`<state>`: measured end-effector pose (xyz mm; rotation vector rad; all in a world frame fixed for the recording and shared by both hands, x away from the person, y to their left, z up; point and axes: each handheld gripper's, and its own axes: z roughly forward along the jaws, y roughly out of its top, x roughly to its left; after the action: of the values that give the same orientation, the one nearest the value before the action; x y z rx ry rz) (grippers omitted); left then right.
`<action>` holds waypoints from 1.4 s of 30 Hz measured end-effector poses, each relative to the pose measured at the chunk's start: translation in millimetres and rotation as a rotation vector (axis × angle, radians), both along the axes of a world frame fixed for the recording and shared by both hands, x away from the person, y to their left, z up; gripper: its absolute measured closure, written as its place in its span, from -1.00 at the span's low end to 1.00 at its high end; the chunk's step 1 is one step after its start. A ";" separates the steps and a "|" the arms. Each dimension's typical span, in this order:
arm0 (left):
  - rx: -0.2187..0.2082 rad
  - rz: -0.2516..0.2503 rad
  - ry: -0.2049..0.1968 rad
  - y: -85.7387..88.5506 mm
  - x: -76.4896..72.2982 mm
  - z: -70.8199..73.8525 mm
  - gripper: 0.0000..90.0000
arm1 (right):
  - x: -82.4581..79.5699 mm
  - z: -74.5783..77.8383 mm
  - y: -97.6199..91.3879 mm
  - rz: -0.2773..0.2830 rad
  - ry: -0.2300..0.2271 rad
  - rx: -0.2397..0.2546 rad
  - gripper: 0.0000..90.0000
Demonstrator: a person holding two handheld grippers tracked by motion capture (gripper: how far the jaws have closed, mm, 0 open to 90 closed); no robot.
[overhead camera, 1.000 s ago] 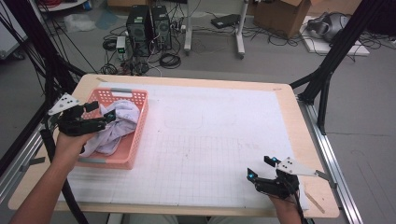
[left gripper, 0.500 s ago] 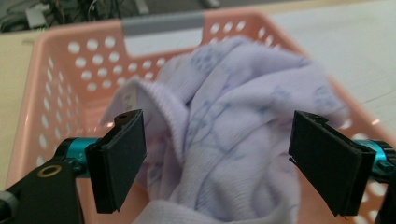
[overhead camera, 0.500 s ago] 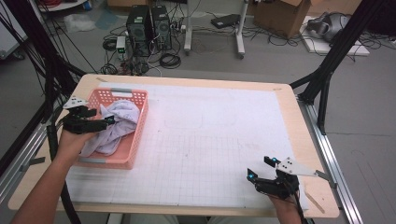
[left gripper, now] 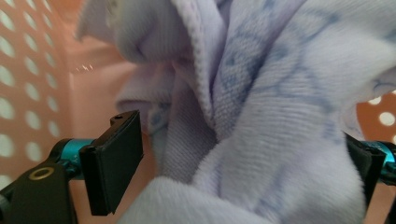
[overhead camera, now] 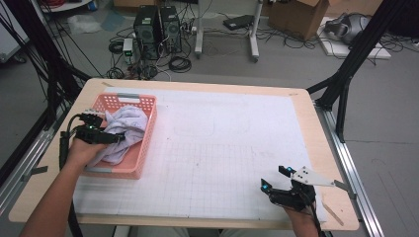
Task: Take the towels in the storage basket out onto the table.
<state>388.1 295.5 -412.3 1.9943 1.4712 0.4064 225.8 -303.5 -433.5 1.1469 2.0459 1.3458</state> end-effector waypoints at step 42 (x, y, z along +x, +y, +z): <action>-0.182 0.006 -0.255 9.2 -10.8 24.2 0.37 | -2.2 1.5 -2.9 -0.020 0.003 0.022 -0.63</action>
<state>377.3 304.7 -388.1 1.7259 1.3068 0.4911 223.6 -306.4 -432.0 1.1770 2.0210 1.3611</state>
